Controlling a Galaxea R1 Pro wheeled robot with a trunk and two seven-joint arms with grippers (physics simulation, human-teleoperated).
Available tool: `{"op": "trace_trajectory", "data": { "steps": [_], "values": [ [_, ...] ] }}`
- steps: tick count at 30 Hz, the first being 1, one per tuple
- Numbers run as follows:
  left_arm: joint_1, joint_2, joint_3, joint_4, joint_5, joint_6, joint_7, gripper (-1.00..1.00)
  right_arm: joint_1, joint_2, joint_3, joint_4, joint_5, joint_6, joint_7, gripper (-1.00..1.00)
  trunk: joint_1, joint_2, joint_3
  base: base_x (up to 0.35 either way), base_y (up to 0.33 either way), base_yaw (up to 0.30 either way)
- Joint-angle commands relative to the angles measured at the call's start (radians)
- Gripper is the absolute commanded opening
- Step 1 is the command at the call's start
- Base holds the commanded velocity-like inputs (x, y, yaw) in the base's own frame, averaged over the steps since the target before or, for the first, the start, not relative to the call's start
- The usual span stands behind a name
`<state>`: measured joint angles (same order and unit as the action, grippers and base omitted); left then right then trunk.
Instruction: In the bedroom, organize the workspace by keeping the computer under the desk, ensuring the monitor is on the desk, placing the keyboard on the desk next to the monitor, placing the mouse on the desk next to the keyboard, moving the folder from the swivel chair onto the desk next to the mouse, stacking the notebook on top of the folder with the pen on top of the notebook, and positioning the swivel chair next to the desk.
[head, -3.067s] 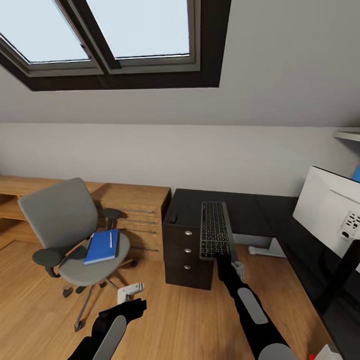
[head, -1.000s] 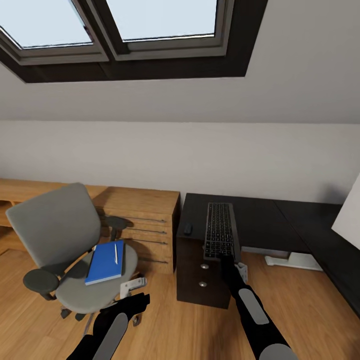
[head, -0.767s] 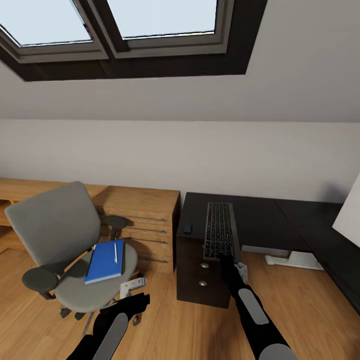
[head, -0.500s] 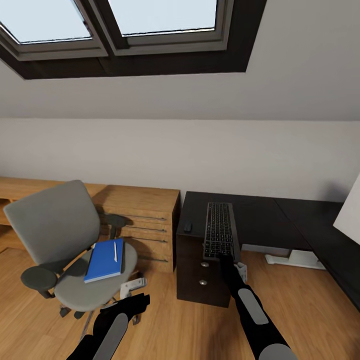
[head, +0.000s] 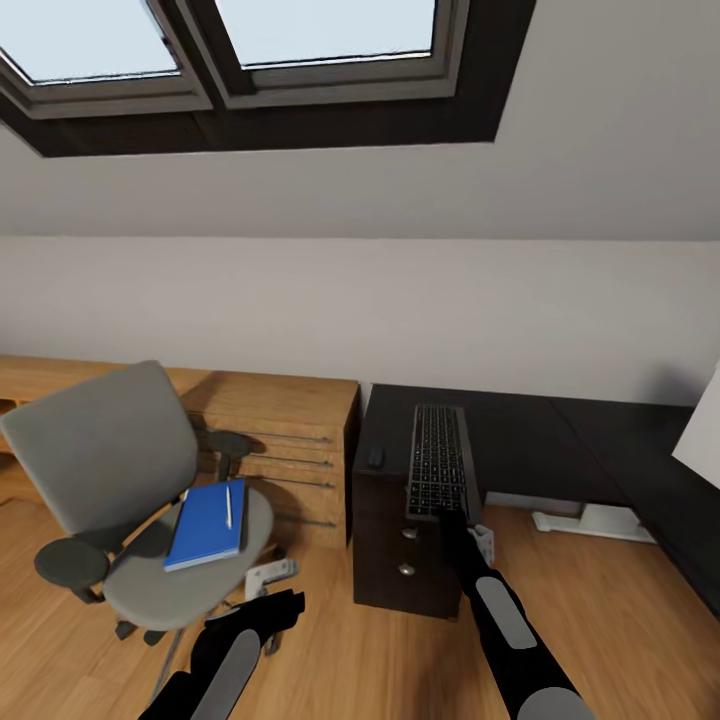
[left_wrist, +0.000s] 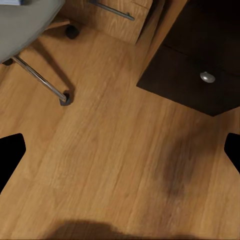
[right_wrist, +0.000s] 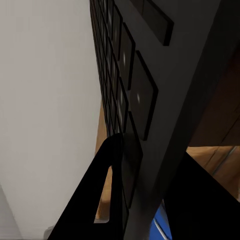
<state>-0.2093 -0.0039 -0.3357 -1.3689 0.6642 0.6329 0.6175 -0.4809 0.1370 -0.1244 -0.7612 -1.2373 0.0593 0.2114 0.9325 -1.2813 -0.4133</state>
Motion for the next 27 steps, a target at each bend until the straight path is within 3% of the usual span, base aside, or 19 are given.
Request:
{"op": "trace_trajectory", "data": {
  "steps": [1, 11, 24, 25, 27],
  "values": [
    [-0.001, 0.000, -0.003, -0.001, 0.010, 0.001, 0.011, 1.00, -0.001, 0.001, -0.004, 0.000, -0.013, 0.007, 0.009, -1.00, 0.000, -0.001, -0.001, 0.267, 0.000, 0.000],
    [-0.001, 0.001, -0.010, -0.001, 0.010, 0.001, 0.011, 1.00, -0.001, 0.001, -0.004, 0.000, -0.013, 0.007, 0.008, -1.00, 0.000, -0.001, -0.001, 0.272, 0.000, 0.000],
    [-0.001, 0.001, -0.011, 0.001, 0.010, 0.001, 0.010, 1.00, -0.001, 0.001, -0.004, 0.000, -0.015, 0.007, 0.008, -1.00, 0.000, -0.001, -0.001, 0.025, 0.000, 0.000],
    [-0.001, 0.001, -0.011, 0.001, 0.009, 0.001, 0.010, 1.00, -0.001, 0.001, -0.004, 0.000, -0.015, 0.007, 0.008, 1.00, 0.000, -0.001, -0.001, 0.000, 0.000, 0.000],
    [-0.001, 0.001, -0.011, 0.001, 0.009, 0.001, 0.010, 1.00, -0.001, 0.001, -0.004, 0.000, -0.014, 0.007, 0.007, 1.00, 0.000, -0.001, -0.001, 0.000, 0.000, 0.000]
  ]
}}
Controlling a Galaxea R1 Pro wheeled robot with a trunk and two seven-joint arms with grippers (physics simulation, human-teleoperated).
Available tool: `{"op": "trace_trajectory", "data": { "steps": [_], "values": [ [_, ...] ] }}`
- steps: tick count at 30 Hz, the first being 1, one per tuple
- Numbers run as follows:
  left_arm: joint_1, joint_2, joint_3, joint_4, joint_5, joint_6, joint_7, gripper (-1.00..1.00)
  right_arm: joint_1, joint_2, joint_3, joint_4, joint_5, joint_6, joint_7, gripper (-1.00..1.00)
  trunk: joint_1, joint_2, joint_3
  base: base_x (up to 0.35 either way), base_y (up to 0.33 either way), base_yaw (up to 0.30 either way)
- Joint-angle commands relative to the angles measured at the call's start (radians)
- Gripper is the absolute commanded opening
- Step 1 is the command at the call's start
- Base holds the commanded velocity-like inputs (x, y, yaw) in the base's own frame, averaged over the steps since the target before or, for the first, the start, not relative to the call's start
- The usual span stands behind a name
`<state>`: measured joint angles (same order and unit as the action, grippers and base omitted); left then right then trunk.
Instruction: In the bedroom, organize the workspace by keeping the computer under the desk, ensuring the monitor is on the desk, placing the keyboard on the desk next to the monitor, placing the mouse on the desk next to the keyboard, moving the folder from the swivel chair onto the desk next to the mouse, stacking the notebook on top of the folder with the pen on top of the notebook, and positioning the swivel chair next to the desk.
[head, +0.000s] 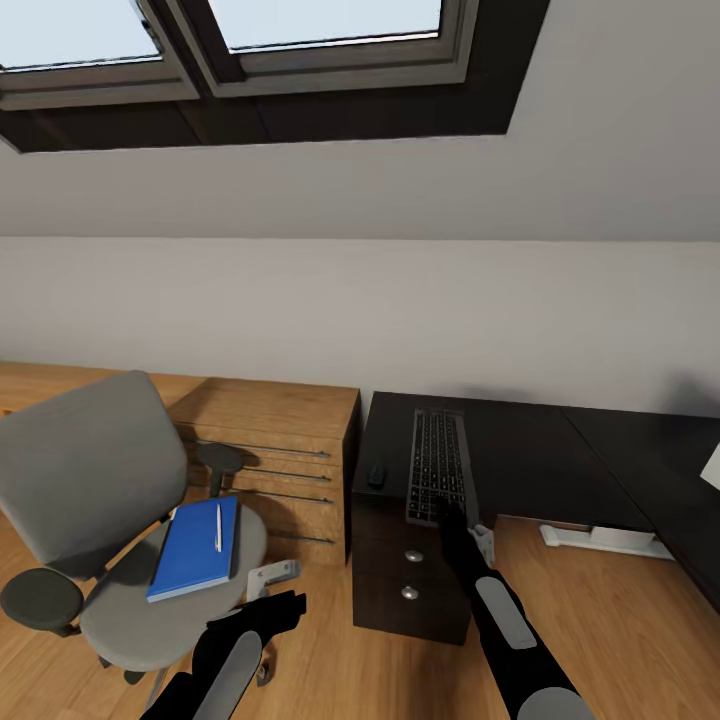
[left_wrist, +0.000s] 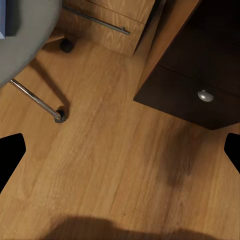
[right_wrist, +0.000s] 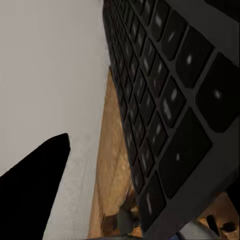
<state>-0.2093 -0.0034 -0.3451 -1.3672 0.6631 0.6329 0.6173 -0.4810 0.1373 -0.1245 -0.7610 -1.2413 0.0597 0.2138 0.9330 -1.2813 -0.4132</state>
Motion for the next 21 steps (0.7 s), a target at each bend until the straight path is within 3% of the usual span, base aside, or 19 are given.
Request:
{"op": "trace_trajectory", "data": {
  "steps": [1, 16, 21],
  "values": [
    [-0.001, 0.000, -0.001, -0.001, 0.010, 0.001, 0.010, 1.00, -0.001, 0.001, -0.004, 0.000, -0.010, 0.006, 0.004, 1.00, 0.000, -0.001, -0.001, 0.000, 0.000, 0.000],
    [-0.001, 0.000, -0.002, 0.054, 0.009, 0.001, 0.012, 1.00, -0.001, 0.001, -0.004, 0.000, -0.010, 0.006, 0.005, 1.00, 0.000, -0.001, -0.001, -0.002, 0.000, 0.000],
    [-0.001, 0.000, -0.002, 0.055, 0.008, 0.001, 0.012, 1.00, -0.001, 0.001, -0.004, 0.000, -0.010, 0.006, 0.006, 1.00, 0.000, -0.001, -0.001, -0.197, 0.000, 0.000]
  ]
}}
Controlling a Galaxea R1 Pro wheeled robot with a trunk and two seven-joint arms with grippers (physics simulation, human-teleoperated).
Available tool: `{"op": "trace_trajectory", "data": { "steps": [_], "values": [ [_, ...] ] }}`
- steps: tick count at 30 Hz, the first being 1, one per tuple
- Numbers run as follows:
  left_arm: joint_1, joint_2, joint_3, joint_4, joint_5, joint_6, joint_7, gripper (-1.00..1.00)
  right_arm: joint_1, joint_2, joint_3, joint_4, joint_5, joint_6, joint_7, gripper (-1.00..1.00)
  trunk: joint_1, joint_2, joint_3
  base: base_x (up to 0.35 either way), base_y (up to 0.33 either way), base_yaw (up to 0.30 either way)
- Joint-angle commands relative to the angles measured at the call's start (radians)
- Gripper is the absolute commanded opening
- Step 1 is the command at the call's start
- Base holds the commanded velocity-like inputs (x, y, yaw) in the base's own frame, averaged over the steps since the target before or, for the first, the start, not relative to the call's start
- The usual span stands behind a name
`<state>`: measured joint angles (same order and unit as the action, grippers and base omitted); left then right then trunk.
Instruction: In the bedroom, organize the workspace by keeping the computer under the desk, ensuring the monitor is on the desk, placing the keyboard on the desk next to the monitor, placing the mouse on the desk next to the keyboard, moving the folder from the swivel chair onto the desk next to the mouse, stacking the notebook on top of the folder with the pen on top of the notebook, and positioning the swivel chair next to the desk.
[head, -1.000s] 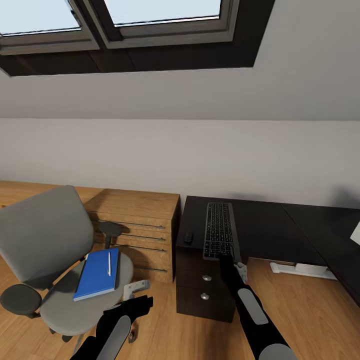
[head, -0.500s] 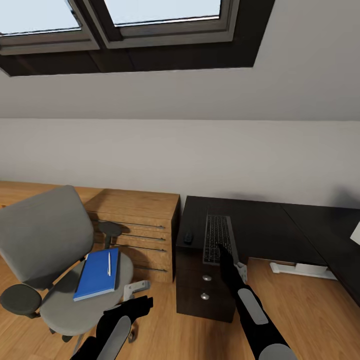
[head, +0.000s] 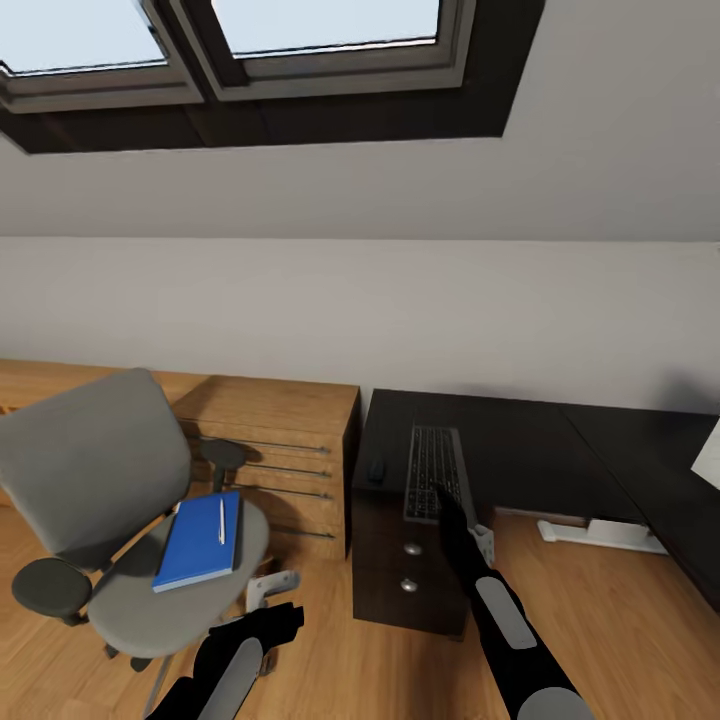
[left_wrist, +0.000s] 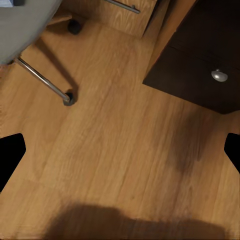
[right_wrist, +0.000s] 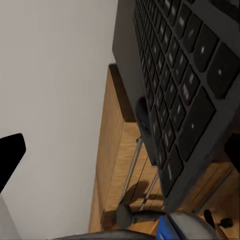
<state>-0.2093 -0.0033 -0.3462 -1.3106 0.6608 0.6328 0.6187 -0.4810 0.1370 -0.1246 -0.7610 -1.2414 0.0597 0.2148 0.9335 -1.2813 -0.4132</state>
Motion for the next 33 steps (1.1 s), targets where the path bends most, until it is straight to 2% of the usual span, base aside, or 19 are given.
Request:
{"op": "trace_trajectory", "data": {
  "steps": [1, 30, 33],
  "values": [
    [-0.001, 0.000, -0.001, -0.001, 0.011, 0.001, 0.010, 1.00, -0.001, 0.001, -0.004, 0.000, -0.010, 0.006, 0.004, 1.00, -0.001, -0.001, -0.001, -0.287, 0.000, 0.000],
    [-0.001, 0.000, -0.002, -0.001, 0.009, 0.001, 0.011, 1.00, -0.001, 0.001, 0.000, 0.013, -0.006, 0.006, -0.002, 1.00, -0.001, -0.001, -0.001, -0.298, 0.000, 0.000],
    [-0.001, 0.000, 0.000, -0.009, 0.008, 0.000, 0.013, 1.00, -0.001, 0.001, 0.000, 0.059, -0.004, -0.035, -0.056, 1.00, -0.001, -0.001, -0.001, -0.103, 0.000, 0.000]
  ]
}}
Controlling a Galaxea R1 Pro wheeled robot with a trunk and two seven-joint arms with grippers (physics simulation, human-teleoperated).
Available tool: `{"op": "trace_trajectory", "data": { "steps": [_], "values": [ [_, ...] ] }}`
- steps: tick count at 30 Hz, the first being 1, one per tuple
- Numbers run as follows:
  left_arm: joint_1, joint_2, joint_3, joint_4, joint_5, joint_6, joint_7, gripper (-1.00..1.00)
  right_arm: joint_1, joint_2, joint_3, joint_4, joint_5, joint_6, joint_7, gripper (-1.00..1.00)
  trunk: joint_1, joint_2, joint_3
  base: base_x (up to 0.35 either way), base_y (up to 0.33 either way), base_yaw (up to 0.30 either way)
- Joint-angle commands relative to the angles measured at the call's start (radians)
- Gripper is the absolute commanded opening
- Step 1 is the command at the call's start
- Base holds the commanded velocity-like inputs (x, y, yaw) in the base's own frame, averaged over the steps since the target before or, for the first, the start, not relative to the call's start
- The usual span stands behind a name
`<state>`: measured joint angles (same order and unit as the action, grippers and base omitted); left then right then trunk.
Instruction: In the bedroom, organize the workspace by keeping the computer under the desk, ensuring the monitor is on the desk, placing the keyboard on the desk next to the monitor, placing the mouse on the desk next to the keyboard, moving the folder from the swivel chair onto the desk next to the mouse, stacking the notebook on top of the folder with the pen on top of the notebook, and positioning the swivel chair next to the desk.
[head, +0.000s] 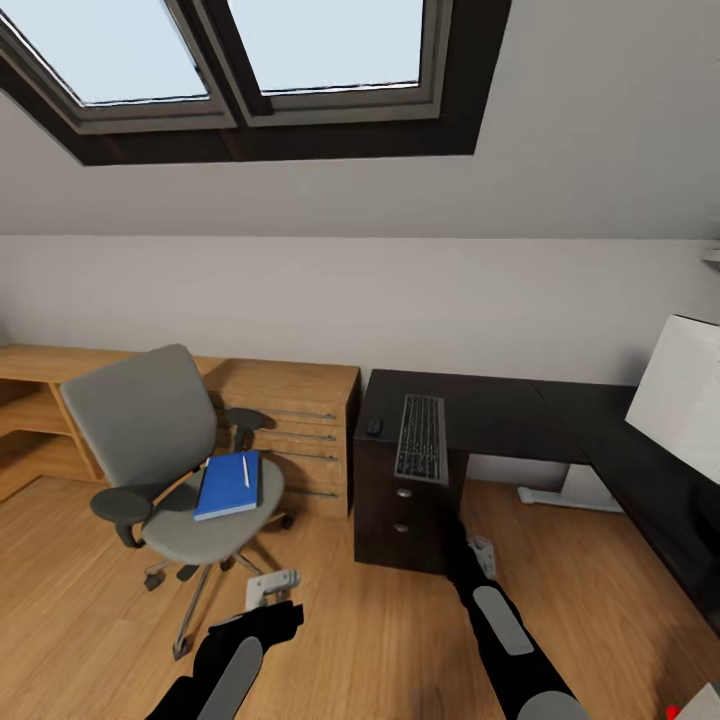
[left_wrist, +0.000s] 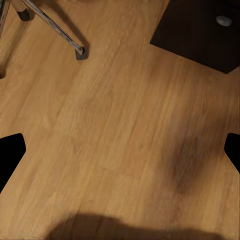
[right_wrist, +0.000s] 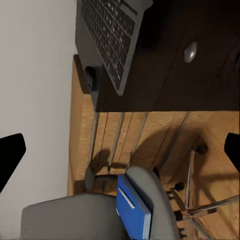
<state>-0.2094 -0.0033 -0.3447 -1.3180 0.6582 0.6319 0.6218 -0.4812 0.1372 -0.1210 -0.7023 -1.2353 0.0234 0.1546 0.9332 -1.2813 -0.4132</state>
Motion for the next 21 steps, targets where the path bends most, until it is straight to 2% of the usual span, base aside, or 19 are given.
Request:
{"op": "trace_trajectory", "data": {
  "steps": [1, 4, 5, 6, 8, 9, 10, 13, 14, 15, 16, 17, 18, 19, 20, 21],
  "values": [
    [-0.001, 0.000, -0.001, -0.004, 0.010, 0.001, 0.010, 1.00, -0.001, 0.001, -0.003, 0.003, -0.010, -0.012, -0.006, 1.00, 0.000, -0.001, -0.001, -0.055, 0.000, 0.000],
    [-0.001, 0.000, -0.001, -0.011, 0.011, 0.000, 0.011, 1.00, -0.001, 0.001, -0.002, 0.008, -0.009, -0.072, -0.044, 1.00, -0.008, 0.013, 0.005, -0.035, 0.000, 0.000],
    [-0.001, 0.000, -0.001, -0.014, 0.011, 0.000, 0.012, 1.00, -0.001, 0.001, 0.001, 0.011, -0.003, -0.118, -0.072, 1.00, -0.012, 0.020, 0.008, -0.018, 0.000, 0.000],
    [-0.001, 0.000, -0.001, -0.014, 0.011, 0.000, 0.012, 1.00, -0.001, 0.001, 0.001, 0.011, -0.003, -0.118, -0.072, 1.00, -0.016, 0.027, 0.011, -0.014, 0.000, 0.000],
    [-0.001, 0.000, -0.002, -0.015, 0.012, 0.000, 0.013, 1.00, -0.001, -0.001, 0.019, 0.017, 0.026, -0.179, -0.109, 1.00, -0.023, 0.041, 0.018, -0.010, 0.000, 0.000],
    [-0.001, 0.000, -0.002, -0.015, 0.012, 0.000, 0.013, 1.00, -0.001, -0.001, 0.029, 0.021, 0.043, -0.196, -0.118, 1.00, -0.027, 0.048, 0.021, -0.007, 0.000, 0.000],
    [-0.001, 0.001, -0.002, -0.010, 0.014, 0.000, 0.013, 1.00, -0.001, -0.003, 0.053, 0.037, 0.085, -0.227, -0.132, 1.00, -0.031, 0.055, 0.024, -0.005, 0.000, 0.000],
    [-0.001, 0.001, -0.002, 0.031, 0.015, -0.007, 0.012, 1.00, -0.001, -0.005, 0.083, 0.093, 0.167, -0.279, -0.144, 1.00, -0.042, 0.076, 0.033, -0.003, 0.000, 0.000],
    [-0.001, 0.000, -0.004, 0.085, 0.014, -0.028, 0.010, 1.00, -0.001, -0.006, 0.097, 0.153, 0.234, -0.324, -0.148, 1.00, -0.046, 0.083, 0.036, -0.002, 0.000, 0.000],
    [-0.001, 0.000, -0.006, 0.115, 0.013, -0.046, 0.009, 1.00, -0.001, -0.007, 0.102, 0.187, 0.272, -0.350, -0.150, 1.00, -0.050, 0.090, 0.040, -0.001, 0.000, 0.000],
    [-0.001, 0.000, -0.013, 0.173, 0.013, -0.095, 0.009, 1.00, -0.001, -0.007, 0.111, 0.257, 0.353, -0.407, -0.152, 1.00, -0.054, 0.097, 0.043, 0.000, 0.000, 0.000],
    [-0.001, 0.001, -0.024, 0.226, 0.013, -0.159, 0.007, 1.00, -0.001, -0.007, 0.115, 0.322, 0.437, -0.469, -0.153, 1.00, -0.058, 0.104, 0.046, 0.000, 0.000, 0.000],
    [-0.001, 0.002, -0.046, 0.304, 0.014, -0.274, 0.004, 1.00, -0.001, -0.007, 0.118, 0.410, 0.558, -0.562, -0.154, 1.00, -0.062, 0.111, 0.049, 0.000, 0.000, 0.000],
    [0.000, 0.002, -0.066, 0.356, 0.014, -0.352, 0.003, 1.00, -0.001, -0.008, 0.119, 0.462, 0.623, -0.613, -0.155, 1.00, -0.065, 0.118, 0.052, 0.000, 0.000, 0.000],
    [0.001, 0.003, -0.078, 0.381, 0.014, -0.390, 0.003, 1.00, -0.001, -0.009, 0.119, 0.489, 0.649, -0.633, -0.155, 1.00, -0.069, 0.125, 0.055, 0.000, 0.000, 0.000],
    [0.006, 0.004, -0.103, 0.431, 0.014, -0.464, 0.002, 1.00, -0.001, -0.013, 0.119, 0.542, 0.687, -0.663, -0.156, 1.00, -0.073, 0.132, 0.058, 0.000, 0.000, 0.000]
  ]
}}
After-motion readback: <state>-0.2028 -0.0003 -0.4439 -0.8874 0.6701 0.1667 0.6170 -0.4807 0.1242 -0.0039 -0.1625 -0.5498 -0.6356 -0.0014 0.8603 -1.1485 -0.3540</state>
